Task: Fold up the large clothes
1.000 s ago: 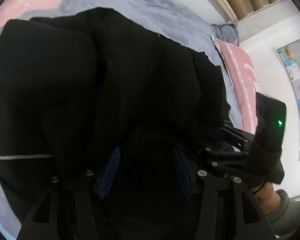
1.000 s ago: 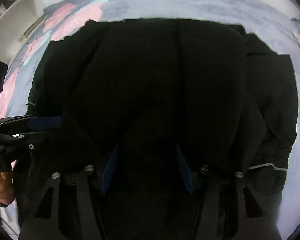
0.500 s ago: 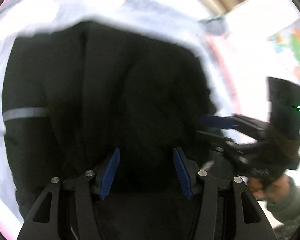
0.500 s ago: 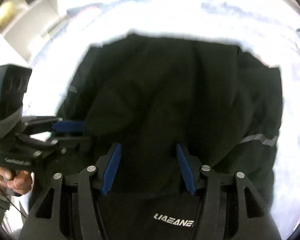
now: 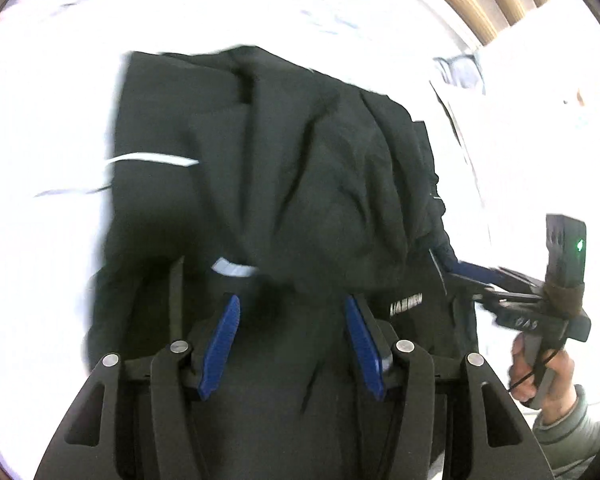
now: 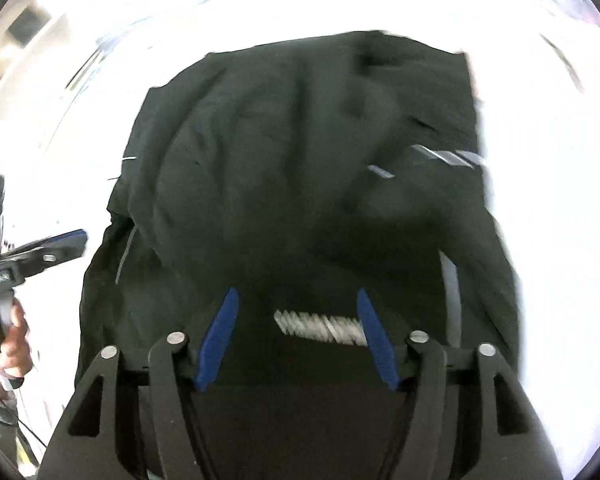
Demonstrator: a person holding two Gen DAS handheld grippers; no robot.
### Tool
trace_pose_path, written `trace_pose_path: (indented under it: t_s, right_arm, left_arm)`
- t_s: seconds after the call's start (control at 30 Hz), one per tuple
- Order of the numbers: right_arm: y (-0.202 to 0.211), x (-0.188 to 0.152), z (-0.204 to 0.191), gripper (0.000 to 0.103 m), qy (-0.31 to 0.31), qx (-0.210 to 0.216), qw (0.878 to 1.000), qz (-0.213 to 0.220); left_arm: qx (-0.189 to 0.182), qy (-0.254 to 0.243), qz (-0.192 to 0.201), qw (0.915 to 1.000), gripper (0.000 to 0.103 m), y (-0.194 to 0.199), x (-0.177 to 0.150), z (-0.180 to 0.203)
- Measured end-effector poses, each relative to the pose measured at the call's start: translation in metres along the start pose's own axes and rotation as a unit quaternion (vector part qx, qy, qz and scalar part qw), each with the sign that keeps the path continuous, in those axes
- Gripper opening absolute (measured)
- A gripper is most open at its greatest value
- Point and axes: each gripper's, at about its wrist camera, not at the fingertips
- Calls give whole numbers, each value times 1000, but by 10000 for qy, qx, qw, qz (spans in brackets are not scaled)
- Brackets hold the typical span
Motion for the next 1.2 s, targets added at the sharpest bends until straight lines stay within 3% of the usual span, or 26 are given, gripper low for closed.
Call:
trace_pose_path:
  t_s: [0.07, 0.17, 0.27, 0.37, 0.57, 0.77, 0.9, 1.07, 1.2]
  right_arm:
    - [20, -33, 21, 68, -317, 54, 9994, 93]
    - [38, -81, 54, 69, -877, 70, 9960, 148]
    - [36, -115, 84, 69, -1313, 169, 9912, 78]
    - [26, -143, 99, 69, -1660, 178, 9859, -123]
    - [8, -187, 122, 69, -2026, 110, 9783, -413]
    - [-15, -209, 131, 69, -2182, 204, 9723, -808]
    - [-21, -215, 129, 69, -2106, 57, 9733, -912]
    - [-20, -224, 142, 69, -2298, 263, 9698, -777]
    - [-26, -228, 161, 69, -2440, 634, 9648, -752]
  left_arm:
    - [134, 223, 135, 9996, 57, 24, -31, -12]
    - [155, 640, 305, 9974, 57, 54, -65, -60]
    - [-11, 1236, 511, 9910, 57, 79, -109, -106]
    - [-243, 1701, 534, 9837, 57, 75, -143, -130]
    - [-684, 2204, -105, 9729, 58, 24, -187, -156]
    - [-931, 2708, -742, 9552, 58, -27, -219, -176]
    - [-1172, 2660, -873, 9528, 58, -41, -229, -173]
    - [-2159, 2069, -491, 9530, 58, -25, -224, -148]
    - [-2712, 2088, -346, 9390, 58, -27, -223, -145]
Point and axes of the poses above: each gripper's, at about its wrist camera, not at the fingertips, and y roughly against the way its jaws point, z to its right, x to its top, and after that the axes turned 15 degrees about -z, right-handed
